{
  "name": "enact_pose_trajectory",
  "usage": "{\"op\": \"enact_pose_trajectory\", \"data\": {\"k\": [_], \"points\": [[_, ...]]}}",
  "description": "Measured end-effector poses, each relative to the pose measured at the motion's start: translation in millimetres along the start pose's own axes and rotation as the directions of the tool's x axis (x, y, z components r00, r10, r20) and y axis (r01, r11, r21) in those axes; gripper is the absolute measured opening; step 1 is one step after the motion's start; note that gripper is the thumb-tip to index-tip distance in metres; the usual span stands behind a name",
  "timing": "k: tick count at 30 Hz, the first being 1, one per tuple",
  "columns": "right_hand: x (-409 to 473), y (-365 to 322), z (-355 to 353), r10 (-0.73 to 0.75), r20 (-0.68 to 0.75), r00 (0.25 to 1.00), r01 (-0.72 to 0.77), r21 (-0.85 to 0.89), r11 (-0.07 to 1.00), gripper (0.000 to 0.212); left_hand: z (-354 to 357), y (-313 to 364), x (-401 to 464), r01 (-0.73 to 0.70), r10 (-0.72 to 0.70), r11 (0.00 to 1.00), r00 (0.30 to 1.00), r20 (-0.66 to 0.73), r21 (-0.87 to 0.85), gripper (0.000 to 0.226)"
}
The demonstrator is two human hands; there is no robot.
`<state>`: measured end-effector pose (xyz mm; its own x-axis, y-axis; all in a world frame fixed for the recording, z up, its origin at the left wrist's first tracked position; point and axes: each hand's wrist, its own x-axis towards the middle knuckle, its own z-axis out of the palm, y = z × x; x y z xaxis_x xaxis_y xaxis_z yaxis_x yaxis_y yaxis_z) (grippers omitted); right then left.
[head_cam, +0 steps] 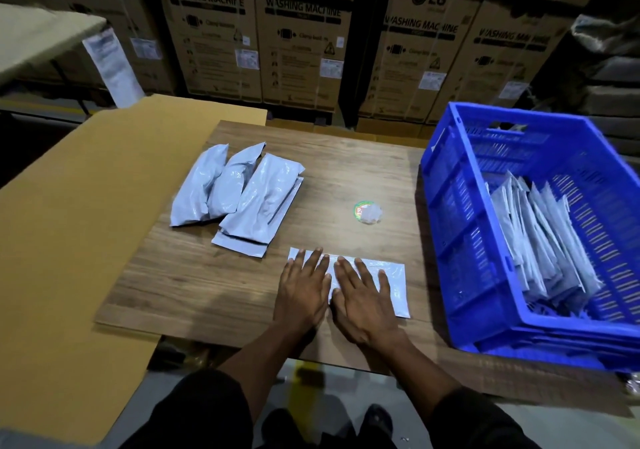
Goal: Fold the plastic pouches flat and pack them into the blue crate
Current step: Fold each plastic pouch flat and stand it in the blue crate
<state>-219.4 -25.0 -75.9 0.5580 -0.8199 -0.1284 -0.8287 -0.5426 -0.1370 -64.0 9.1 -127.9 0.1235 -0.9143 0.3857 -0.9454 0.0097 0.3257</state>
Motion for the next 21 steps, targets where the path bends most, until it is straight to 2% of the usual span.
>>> {"op": "enact_pose_trajectory", "data": {"k": [7, 15, 21], "points": [[-19, 36, 0, 0.087, -0.063, 0.994, -0.089, -0.016, 0.996, 0.066, -2, -2, -1, 0.060, -0.068, 0.994, 0.994, 0.087, 0.093, 0.047], [-29, 57, -10, 0.156, 0.029, 0.987, -0.156, -0.003, 0.988, 0.071, -14, -3, -2, 0.079, -0.106, 0.983, 0.981, 0.165, 0.163, 0.054], [-29, 58, -12, 0.158, 0.074, 0.985, -0.158, -0.004, 0.987, 0.077, -19, -3, 1, 0.086, -0.129, 0.983, 0.952, 0.278, 0.164, 0.057]]}}
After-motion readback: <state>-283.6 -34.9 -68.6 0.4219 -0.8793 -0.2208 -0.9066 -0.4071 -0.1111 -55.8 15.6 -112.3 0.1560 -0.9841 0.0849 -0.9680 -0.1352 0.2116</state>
